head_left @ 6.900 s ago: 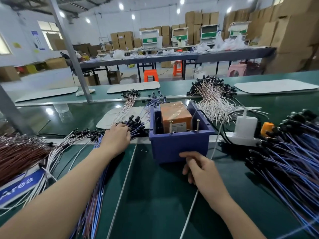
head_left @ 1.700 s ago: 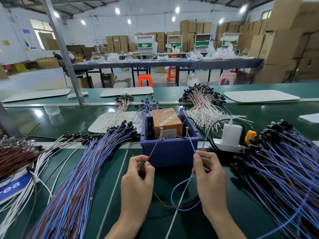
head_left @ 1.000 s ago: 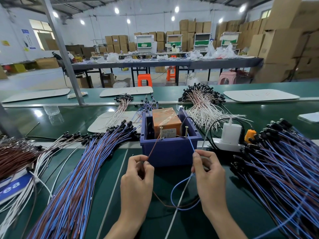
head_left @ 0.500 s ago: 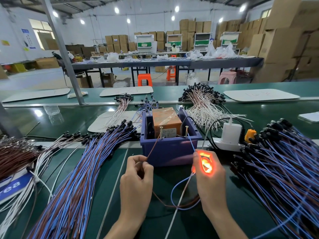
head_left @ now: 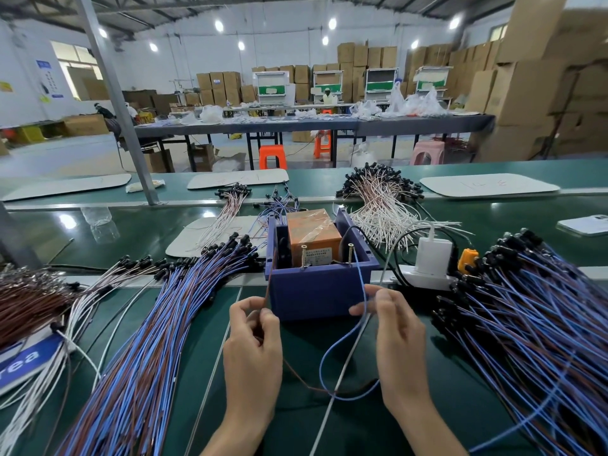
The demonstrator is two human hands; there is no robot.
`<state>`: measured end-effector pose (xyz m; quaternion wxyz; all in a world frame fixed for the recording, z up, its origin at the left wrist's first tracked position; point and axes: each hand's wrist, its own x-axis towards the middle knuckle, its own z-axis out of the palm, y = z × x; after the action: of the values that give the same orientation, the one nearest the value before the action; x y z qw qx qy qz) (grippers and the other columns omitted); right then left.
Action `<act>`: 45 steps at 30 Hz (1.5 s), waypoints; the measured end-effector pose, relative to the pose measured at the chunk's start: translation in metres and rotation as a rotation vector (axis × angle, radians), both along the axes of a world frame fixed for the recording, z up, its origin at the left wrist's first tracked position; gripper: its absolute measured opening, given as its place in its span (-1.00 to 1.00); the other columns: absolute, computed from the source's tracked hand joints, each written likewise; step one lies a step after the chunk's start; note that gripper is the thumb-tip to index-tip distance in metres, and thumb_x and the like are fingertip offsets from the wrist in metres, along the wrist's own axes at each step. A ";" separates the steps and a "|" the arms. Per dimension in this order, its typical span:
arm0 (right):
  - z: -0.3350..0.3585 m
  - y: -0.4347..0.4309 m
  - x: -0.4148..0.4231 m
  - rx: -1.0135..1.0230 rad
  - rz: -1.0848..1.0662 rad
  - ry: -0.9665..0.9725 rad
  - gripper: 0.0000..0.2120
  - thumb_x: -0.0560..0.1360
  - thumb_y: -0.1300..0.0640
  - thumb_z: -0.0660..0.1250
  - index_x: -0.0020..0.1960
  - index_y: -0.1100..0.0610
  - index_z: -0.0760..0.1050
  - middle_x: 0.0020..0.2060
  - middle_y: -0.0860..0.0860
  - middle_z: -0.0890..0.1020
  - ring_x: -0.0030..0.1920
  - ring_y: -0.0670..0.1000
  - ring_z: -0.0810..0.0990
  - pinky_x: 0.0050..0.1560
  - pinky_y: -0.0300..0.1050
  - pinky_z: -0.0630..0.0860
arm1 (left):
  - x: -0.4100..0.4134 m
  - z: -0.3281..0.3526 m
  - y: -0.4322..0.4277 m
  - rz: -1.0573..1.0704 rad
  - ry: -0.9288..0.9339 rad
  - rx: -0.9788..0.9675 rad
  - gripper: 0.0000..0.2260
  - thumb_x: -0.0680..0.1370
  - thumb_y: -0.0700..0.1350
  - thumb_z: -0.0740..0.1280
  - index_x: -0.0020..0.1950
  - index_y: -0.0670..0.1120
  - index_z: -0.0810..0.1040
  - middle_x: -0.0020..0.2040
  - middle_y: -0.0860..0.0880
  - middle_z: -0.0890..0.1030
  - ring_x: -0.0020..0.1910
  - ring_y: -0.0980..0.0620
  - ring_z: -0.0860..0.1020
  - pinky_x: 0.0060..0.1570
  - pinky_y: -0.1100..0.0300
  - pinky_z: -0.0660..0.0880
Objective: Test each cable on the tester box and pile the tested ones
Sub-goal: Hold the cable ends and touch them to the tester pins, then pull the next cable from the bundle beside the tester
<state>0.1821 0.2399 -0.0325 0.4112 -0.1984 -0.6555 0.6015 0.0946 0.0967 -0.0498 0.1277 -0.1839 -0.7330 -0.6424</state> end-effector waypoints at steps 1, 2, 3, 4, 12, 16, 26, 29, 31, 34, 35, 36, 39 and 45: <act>0.004 -0.003 0.002 -0.044 0.050 0.022 -0.69 0.69 -0.11 0.07 0.04 -0.22 0.60 -0.07 -0.07 0.73 -0.50 -0.18 0.32 -0.41 -0.31 0.30 | 0.001 0.000 -0.001 0.004 -0.005 0.001 -0.81 0.63 -0.07 0.21 -0.01 0.27 0.40 -0.41 0.14 0.53 -0.51 0.17 0.35 -0.52 0.25 0.31; 0.007 -0.005 0.005 -0.101 0.113 0.056 -0.61 0.67 -0.18 0.00 0.09 -0.21 0.61 0.03 -0.07 0.73 -0.52 -0.17 0.26 -0.48 -0.32 0.25 | 0.000 0.000 -0.002 0.012 -0.009 0.000 -0.79 0.64 -0.08 0.21 -0.01 0.28 0.40 -0.41 0.13 0.53 -0.51 0.17 0.35 -0.53 0.26 0.31; 0.011 -0.007 0.008 -0.159 0.182 0.094 -0.53 0.65 -0.25 -0.06 0.17 -0.17 0.60 0.11 -0.06 0.71 -0.55 -0.15 0.22 -0.54 -0.32 0.20 | 0.001 0.000 -0.004 0.022 -0.014 -0.005 -0.76 0.64 -0.10 0.22 0.00 0.29 0.39 -0.40 0.11 0.53 -0.51 0.17 0.35 -0.52 0.26 0.31; 0.014 -0.009 0.011 -0.223 0.251 0.134 -0.45 0.61 -0.30 -0.11 0.25 -0.12 0.56 0.15 -0.04 0.69 -0.56 -0.14 0.19 -0.58 -0.32 0.18 | 0.002 0.000 -0.006 0.032 -0.017 -0.013 -0.74 0.65 -0.12 0.23 0.01 0.31 0.39 -0.37 0.09 0.54 -0.50 0.16 0.37 -0.50 0.25 0.33; 0.038 -0.021 0.043 -0.506 0.493 0.337 -0.31 0.44 -0.50 -0.03 0.29 -0.15 0.56 0.07 0.10 0.65 -0.52 -0.10 0.19 -0.57 -0.26 0.22 | 0.031 0.017 -0.020 0.176 0.286 -0.116 -0.75 0.62 -0.06 0.26 0.26 0.17 0.36 0.23 0.13 0.25 0.31 0.32 0.26 0.13 0.13 0.40; 0.051 -0.025 0.058 -0.463 0.539 0.365 -0.27 0.36 -0.60 0.09 0.33 -0.19 0.52 0.07 0.08 0.63 -0.49 -0.09 0.21 -0.53 -0.23 0.24 | 0.062 0.039 -0.013 0.132 0.353 -0.188 -0.70 0.62 0.05 0.24 0.36 0.14 0.40 0.54 0.05 0.02 0.53 0.33 -0.06 0.40 -0.01 0.24; 0.101 -0.013 0.092 -0.394 0.431 0.396 -0.27 0.42 -0.51 0.02 0.45 -0.16 0.39 -0.18 -0.08 0.54 -0.24 -0.06 0.49 -0.27 -0.18 0.40 | 0.104 0.130 0.037 -0.379 0.479 -0.490 -0.67 0.59 0.21 0.18 0.24 0.14 0.59 0.33 0.20 0.41 0.44 0.21 0.21 0.39 0.19 0.29; 0.116 -0.006 0.103 -0.289 0.328 0.345 -0.30 0.37 -0.54 0.08 0.42 -0.26 0.37 -0.11 -0.11 0.60 -0.01 -0.07 0.64 -0.03 -0.17 0.59 | 0.118 0.140 0.055 -0.475 0.575 -0.500 -0.71 0.60 0.18 0.25 0.27 0.14 0.55 0.25 0.24 0.45 0.33 0.22 0.34 0.27 0.17 0.43; 0.125 -0.001 0.111 -0.213 0.277 0.318 -0.41 0.36 -0.50 0.08 0.32 -0.35 0.40 -0.10 -0.20 0.65 0.03 -0.16 0.66 -0.04 -0.25 0.59 | 0.125 0.148 0.063 -0.523 0.618 -0.458 -0.76 0.58 0.13 0.29 0.22 0.16 0.56 0.25 0.24 0.46 0.32 0.20 0.37 0.25 0.15 0.45; 0.138 0.012 0.122 -0.134 0.217 0.307 -0.47 0.39 -0.53 0.07 0.29 -0.39 0.38 -0.06 -0.24 0.67 0.04 -0.16 0.66 -0.03 -0.22 0.57 | 0.135 0.166 0.078 -0.611 0.602 -0.363 -0.83 0.59 0.06 0.34 0.17 0.14 0.60 0.23 0.23 0.50 0.27 0.21 0.45 0.21 0.21 0.46; 0.142 0.017 0.127 -0.100 0.201 0.313 -0.48 0.44 -0.50 0.08 0.32 -0.36 0.37 -0.05 -0.20 0.66 -0.04 -0.12 0.65 -0.08 -0.19 0.56 | 0.137 0.175 0.084 -0.628 0.562 -0.300 -0.84 0.59 0.04 0.35 0.16 0.13 0.61 0.20 0.21 0.52 0.20 0.23 0.50 0.15 0.32 0.46; 0.147 0.021 0.132 -0.046 0.173 0.301 -0.52 0.50 -0.43 0.10 0.35 -0.31 0.38 -0.09 -0.16 0.65 -0.17 -0.09 0.61 -0.21 -0.19 0.53 | 0.137 0.187 0.089 -0.639 0.505 -0.223 -0.86 0.60 0.03 0.35 0.14 0.13 0.61 0.14 0.19 0.55 0.11 0.25 0.55 0.06 0.42 0.46; 0.158 0.048 0.151 0.135 0.063 0.197 -0.79 0.66 -0.08 0.21 0.23 -0.13 0.53 -0.19 -0.12 0.64 -0.43 -0.09 0.48 -0.47 -0.31 0.39 | 0.129 0.230 0.106 -0.611 0.372 0.032 -0.92 0.62 -0.02 0.33 0.09 0.11 0.59 -0.03 0.17 0.64 -0.05 0.28 0.60 -0.06 0.42 0.51; 0.177 0.108 0.199 0.486 -0.257 -0.117 -0.87 0.60 -0.07 0.31 -0.01 -0.11 0.63 -0.38 -0.18 0.61 -0.45 -0.19 0.51 -0.40 -0.44 0.34 | 0.091 0.270 0.148 -0.582 0.034 0.315 -0.90 0.64 -0.02 0.30 0.10 0.02 0.57 -0.02 0.08 0.65 -0.12 0.14 0.61 -0.15 0.24 0.59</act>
<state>0.3807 0.3476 0.1449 0.4813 -0.2097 -0.7726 0.3570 0.1858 0.2448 0.2205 -0.0217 -0.3743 -0.5390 -0.7543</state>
